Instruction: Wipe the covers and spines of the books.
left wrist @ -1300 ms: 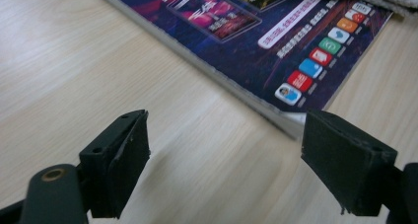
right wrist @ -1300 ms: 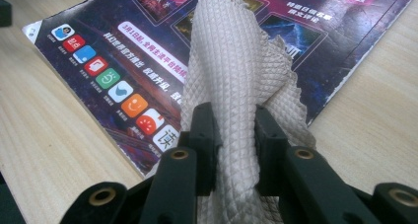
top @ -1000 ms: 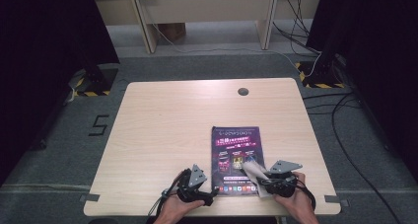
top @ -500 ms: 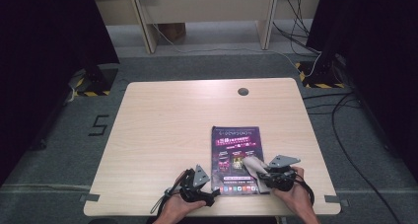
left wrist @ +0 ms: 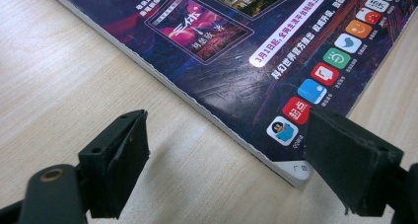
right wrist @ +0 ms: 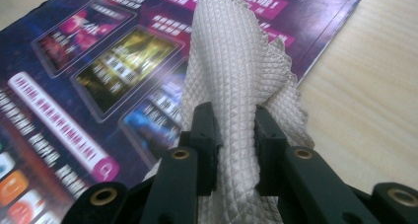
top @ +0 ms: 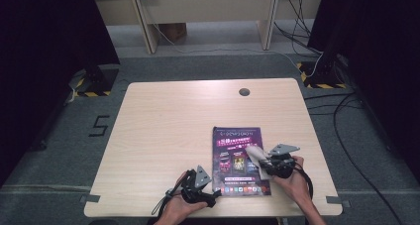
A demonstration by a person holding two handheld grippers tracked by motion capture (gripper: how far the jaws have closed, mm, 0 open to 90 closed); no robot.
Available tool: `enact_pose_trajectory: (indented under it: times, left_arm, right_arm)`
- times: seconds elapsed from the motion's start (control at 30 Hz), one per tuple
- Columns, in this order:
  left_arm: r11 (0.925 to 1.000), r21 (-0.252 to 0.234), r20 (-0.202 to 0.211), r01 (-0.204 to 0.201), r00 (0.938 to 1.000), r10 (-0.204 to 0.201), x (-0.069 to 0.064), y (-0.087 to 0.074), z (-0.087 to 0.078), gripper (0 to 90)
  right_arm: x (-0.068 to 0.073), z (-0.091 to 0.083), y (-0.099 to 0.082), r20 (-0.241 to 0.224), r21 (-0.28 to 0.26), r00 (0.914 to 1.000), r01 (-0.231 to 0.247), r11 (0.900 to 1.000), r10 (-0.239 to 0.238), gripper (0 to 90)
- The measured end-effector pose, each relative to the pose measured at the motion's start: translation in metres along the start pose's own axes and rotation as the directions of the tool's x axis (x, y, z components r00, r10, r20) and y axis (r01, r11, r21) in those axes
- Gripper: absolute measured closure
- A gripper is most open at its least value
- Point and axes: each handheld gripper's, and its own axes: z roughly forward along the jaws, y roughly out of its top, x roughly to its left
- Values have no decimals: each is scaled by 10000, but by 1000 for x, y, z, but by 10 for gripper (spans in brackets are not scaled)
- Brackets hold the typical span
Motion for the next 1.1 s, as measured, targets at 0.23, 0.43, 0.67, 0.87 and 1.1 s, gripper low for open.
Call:
enact_pose_trajectory:
  times: [0.23, 0.43, 0.67, 0.87, 1.1]
  left_arm:
    - [10000, -11, 1, -2, 10000, 2, 0, 0, 0, 165]
    - [10000, -15, -20, 8, 10000, -8, 0, 0, 0, 166]
    - [10000, -16, -51, -67, 10000, 67, 0, 0, 0, 168]
    - [10000, -39, -43, -76, 10000, 76, -1, 0, 0, 169]
    - [10000, -53, -39, -21, 10000, 20, -1, 0, 0, 170]
  right_arm:
    - [-13, 13, 15, 253, -19, 9993, -260, 9997, 261, 763]
    - [-25, 27, 29, 624, -41, 9974, -372, 9993, 374, 762]
    - [-39, 43, 47, 1112, -85, 9914, -688, 9976, 693, 760]
    - [-40, 51, 54, 1558, -167, 9858, -617, 9980, 635, 768]
    - [-14, 52, 54, 615, -67, 9978, -229, 9997, 233, 769]
